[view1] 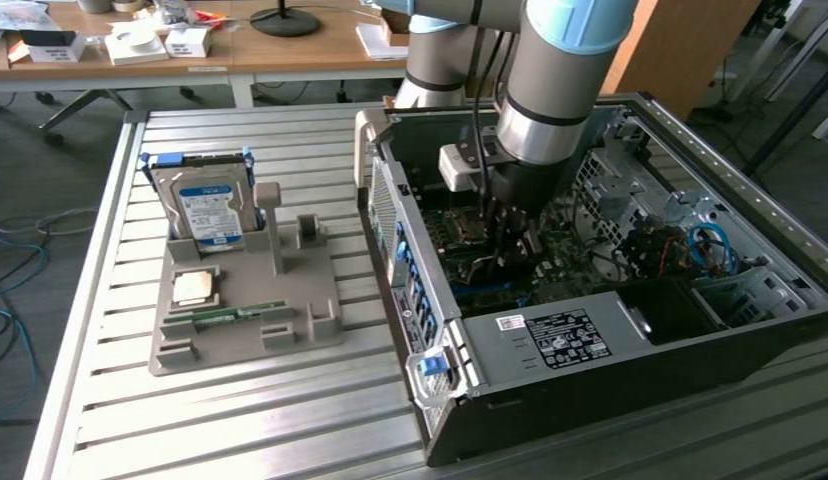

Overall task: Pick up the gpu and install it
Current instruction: 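Insert the gpu into the slot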

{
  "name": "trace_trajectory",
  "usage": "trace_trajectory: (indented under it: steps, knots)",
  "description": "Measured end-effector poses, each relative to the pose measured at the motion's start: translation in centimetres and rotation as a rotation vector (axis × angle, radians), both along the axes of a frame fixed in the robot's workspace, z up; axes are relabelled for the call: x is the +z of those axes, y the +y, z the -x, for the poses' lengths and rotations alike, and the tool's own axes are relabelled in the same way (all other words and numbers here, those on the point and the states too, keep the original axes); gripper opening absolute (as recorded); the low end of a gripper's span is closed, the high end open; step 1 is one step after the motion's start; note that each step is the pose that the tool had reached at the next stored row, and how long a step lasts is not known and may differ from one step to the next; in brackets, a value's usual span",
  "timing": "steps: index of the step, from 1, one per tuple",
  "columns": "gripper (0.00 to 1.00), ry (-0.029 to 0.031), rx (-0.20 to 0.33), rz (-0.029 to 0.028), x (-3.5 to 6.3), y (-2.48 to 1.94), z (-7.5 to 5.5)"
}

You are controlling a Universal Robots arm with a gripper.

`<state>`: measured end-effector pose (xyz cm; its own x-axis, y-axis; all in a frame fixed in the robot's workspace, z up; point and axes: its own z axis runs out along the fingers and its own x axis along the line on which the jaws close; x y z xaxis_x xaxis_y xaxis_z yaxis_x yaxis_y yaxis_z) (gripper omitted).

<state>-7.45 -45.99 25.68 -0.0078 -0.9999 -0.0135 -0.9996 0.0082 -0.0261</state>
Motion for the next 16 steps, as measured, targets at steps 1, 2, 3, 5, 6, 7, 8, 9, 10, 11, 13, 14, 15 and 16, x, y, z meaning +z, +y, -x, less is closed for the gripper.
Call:
trace_trajectory:
  steps: [1, 2, 3, 5, 6, 7, 8, 9, 10, 11, 13, 14, 15, 16]
  knots:
    - [0.34, 0.0000, 0.000, -0.0001, 0.26, 0.00, 0.0]
    - [0.34, 0.0000, 0.000, 0.0000, 0.51, 0.00, 0.0]
    - [0.34, -0.0001, 0.000, 0.0000, 0.82, 0.00, 0.0]
    - [0.34, 0.0000, 0.000, 0.0001, 1.43, 0.00, 0.0]
    - [0.34, 0.0000, 0.000, 0.0001, 1.71, 0.00, 0.0]
    - [0.34, 0.0000, 0.000, 0.0000, 2.00, 0.00, 0.0]
    - [0.34, 0.0000, 0.000, 0.0000, 2.29, 0.00, 0.0]
    - [0.34, 0.0000, 0.000, -0.0001, 2.59, 0.00, 0.0]
    - [0.34, 0.0000, 0.000, 0.0000, 2.83, 0.00, 0.0]
    - [0.34, 0.0001, 0.000, 0.0001, 3.07, 0.00, 0.0]
    - [0.34, 0.0000, 0.000, 0.0001, 3.55, 0.00, 0.0]
    - [0.34, 0.0000, 0.000, 0.0000, 3.75, 0.00, 0.0]
    - [0.34, 0.0000, 0.000, 0.0001, 3.93, 0.00, 0.0]
    - [0.34, 0.0000, 0.000, 0.0001, 4.10, 0.00, 0.0]
